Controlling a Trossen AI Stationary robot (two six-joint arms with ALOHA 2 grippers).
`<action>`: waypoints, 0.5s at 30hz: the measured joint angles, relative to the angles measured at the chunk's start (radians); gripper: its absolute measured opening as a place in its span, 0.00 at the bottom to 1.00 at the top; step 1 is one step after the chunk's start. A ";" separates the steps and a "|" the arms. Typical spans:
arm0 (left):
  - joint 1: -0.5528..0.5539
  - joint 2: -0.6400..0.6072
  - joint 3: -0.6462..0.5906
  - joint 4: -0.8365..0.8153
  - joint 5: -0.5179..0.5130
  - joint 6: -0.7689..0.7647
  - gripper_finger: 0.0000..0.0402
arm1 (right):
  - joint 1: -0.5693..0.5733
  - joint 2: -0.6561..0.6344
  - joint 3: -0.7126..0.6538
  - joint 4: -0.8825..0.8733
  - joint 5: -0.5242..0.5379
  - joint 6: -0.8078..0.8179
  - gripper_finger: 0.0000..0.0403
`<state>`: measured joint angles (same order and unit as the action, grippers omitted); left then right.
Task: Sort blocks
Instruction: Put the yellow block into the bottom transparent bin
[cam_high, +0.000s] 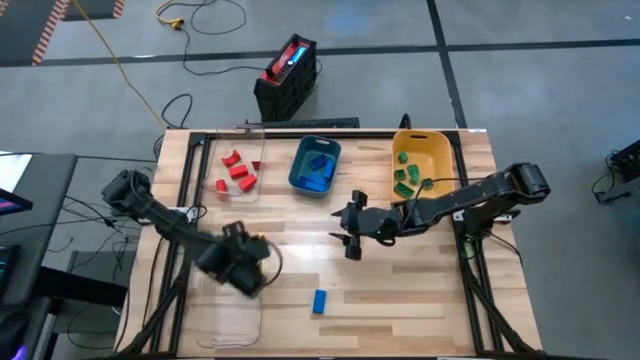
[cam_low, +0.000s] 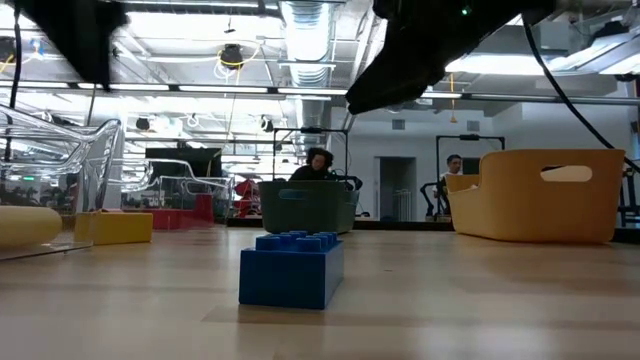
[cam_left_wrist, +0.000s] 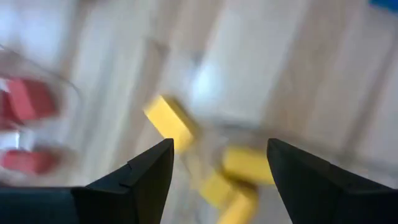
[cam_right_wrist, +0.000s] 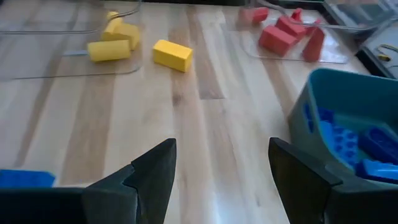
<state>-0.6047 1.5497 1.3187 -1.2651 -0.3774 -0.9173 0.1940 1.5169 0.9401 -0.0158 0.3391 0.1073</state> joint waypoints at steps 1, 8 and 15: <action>0.025 0.000 0.002 0.007 -0.022 0.020 0.63 | -0.005 0.000 0.000 0.000 0.002 -0.001 0.66; 0.162 0.001 0.003 0.083 -0.092 0.184 0.63 | -0.013 0.000 0.000 -0.059 0.004 0.014 0.66; 0.156 -0.010 0.003 0.136 -0.205 0.433 0.63 | -0.013 0.000 0.000 -0.112 0.011 0.016 0.66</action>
<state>-0.4490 1.5401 1.3212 -1.1296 -0.5825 -0.4840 0.1807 1.5171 0.9401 -0.1275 0.3498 0.1229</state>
